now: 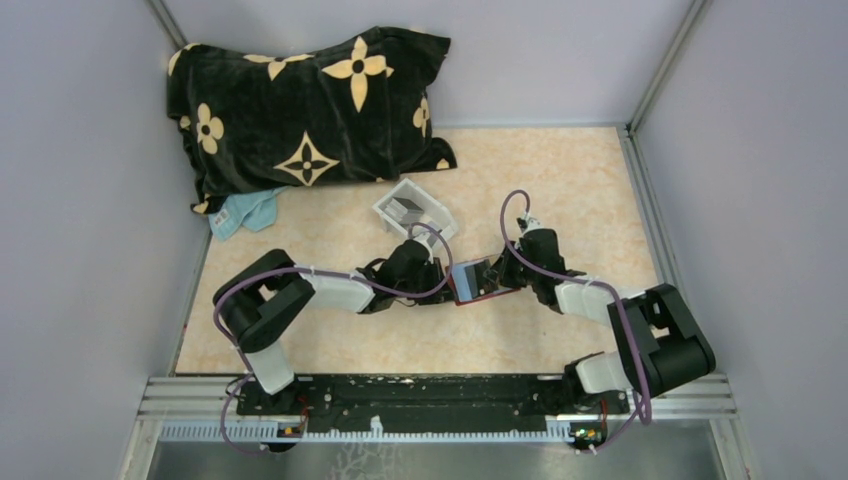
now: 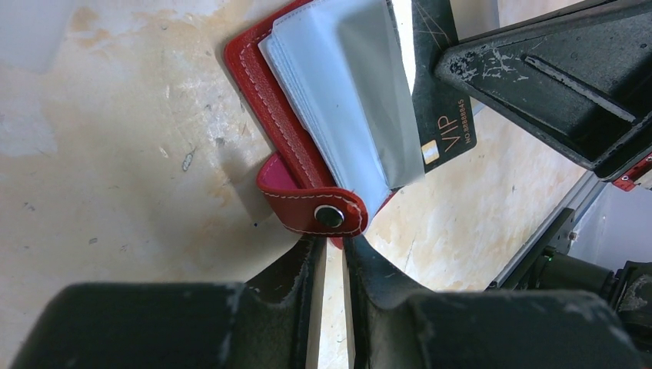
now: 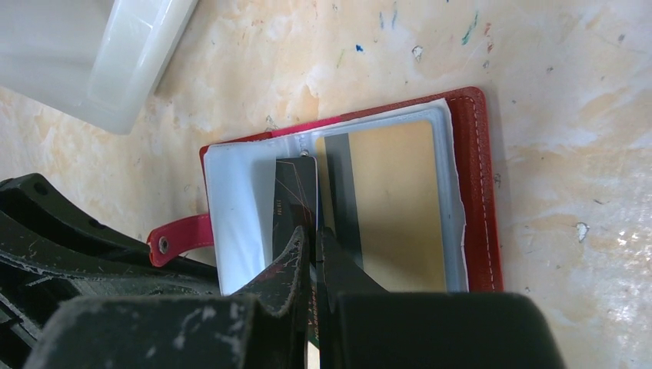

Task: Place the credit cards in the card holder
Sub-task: Insert the credit card into the card holder.

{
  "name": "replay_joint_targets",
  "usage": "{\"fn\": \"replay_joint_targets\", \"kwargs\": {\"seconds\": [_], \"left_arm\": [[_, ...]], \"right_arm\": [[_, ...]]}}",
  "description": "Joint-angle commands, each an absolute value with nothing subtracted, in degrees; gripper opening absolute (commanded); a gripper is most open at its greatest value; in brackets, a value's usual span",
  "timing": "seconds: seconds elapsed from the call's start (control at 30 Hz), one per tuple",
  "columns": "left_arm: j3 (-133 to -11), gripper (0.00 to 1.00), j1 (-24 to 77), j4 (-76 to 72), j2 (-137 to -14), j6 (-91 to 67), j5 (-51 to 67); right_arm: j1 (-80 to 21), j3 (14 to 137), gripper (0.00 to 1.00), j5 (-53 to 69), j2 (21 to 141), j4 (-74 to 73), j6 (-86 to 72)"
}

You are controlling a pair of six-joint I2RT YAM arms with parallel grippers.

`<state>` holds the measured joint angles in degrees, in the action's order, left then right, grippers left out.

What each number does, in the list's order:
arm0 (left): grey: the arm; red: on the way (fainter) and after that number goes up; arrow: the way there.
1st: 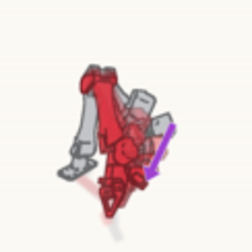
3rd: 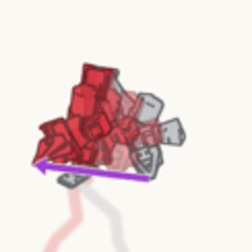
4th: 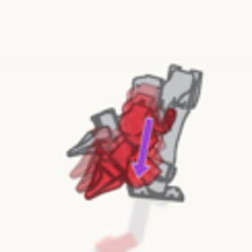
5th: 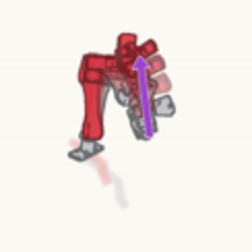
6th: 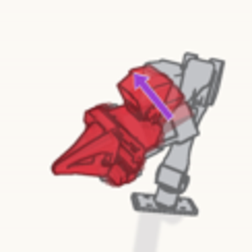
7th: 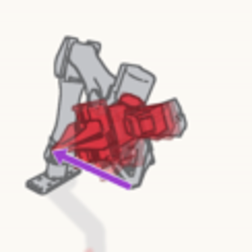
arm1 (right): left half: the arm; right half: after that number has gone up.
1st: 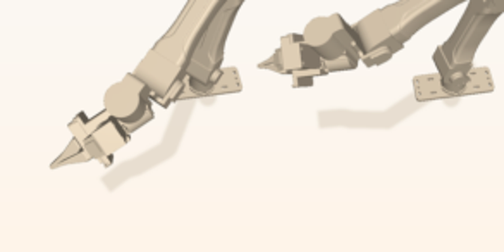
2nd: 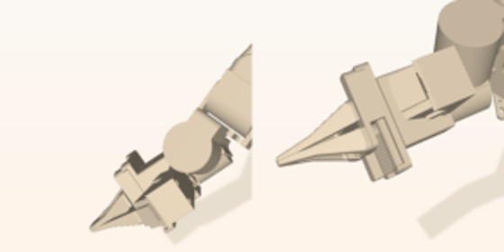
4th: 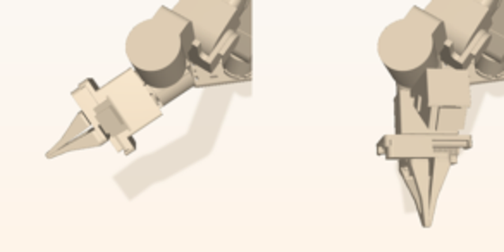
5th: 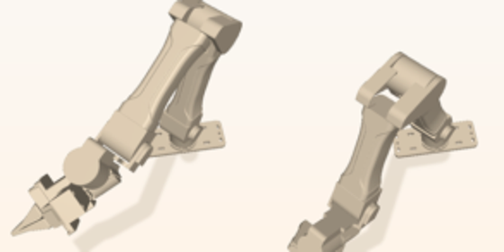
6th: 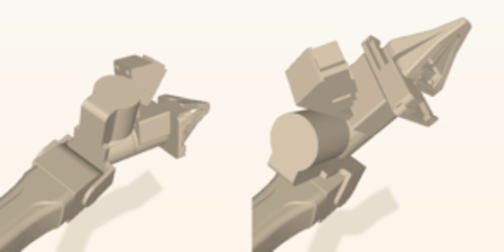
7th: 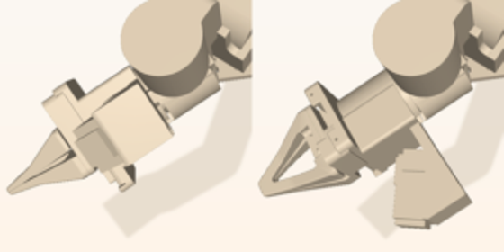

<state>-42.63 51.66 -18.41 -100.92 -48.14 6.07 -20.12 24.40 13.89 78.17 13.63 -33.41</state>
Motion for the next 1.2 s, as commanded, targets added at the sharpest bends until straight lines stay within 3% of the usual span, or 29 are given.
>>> {"fn": "replay_joint_targets", "kwargs": {"seconds": [0.0, 1.17], "left_arm": [[-40.7, 0.22, 52.0, -7.2, -105.8, -45.7, 3.0], [-42.4, 0.22, 52.0, -5.8, -108.4, -45.4, 3.5]], "right_arm": [[-20.2, 25.7, 0.00, 9.3, 77.3, 12.1, -31.0], [-24.8, 28.7, 0.00, 10.8, 83.9, 11.0, -27.2]]}}
